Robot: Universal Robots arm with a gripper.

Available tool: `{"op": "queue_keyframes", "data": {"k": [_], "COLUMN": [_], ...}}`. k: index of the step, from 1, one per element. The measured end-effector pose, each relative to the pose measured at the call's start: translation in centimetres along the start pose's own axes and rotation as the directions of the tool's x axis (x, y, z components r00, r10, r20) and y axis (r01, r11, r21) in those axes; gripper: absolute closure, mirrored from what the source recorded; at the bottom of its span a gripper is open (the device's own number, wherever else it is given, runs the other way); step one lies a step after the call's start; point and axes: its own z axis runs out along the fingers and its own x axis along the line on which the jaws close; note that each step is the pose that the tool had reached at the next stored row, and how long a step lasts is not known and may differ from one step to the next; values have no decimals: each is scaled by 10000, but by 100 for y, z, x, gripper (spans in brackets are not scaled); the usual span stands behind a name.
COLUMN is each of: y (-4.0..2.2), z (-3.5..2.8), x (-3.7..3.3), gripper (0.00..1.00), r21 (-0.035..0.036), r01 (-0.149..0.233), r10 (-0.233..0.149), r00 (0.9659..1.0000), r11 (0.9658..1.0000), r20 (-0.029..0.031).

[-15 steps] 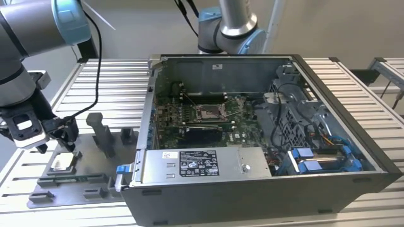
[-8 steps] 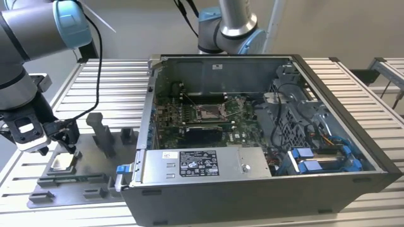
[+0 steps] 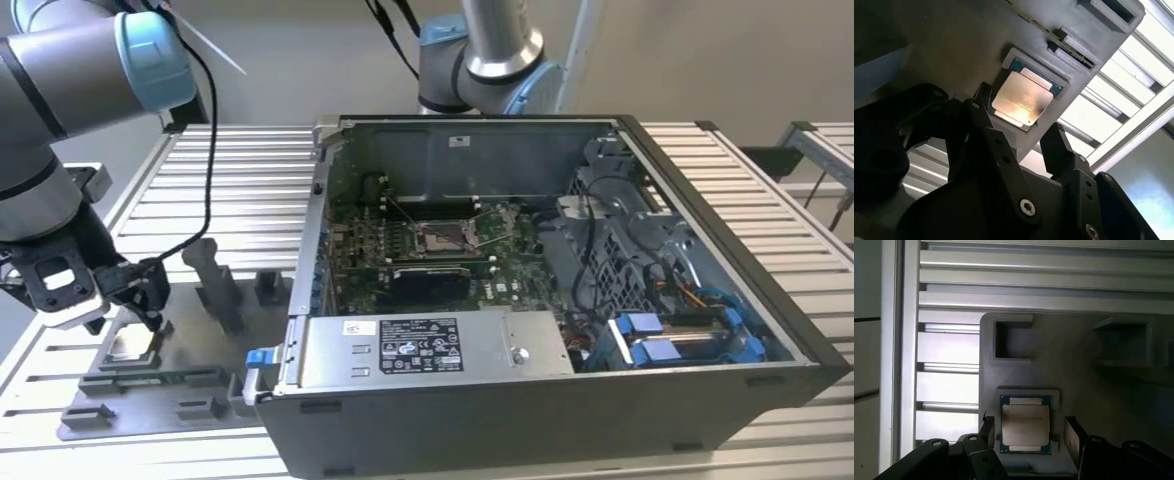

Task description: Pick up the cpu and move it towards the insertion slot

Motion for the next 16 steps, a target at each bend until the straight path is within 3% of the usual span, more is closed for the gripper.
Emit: {"op": "queue_keyframes", "data": {"k": [8, 16], "y": [-6, -17], "z": [134, 165], "x": [4, 12], "gripper": [0, 0], "r21": [9, 11], "r01": [144, 34], "r10": [-144, -34], "r00": [9999, 10000], "r11": [9999, 10000], "r20": [-6, -2]}}
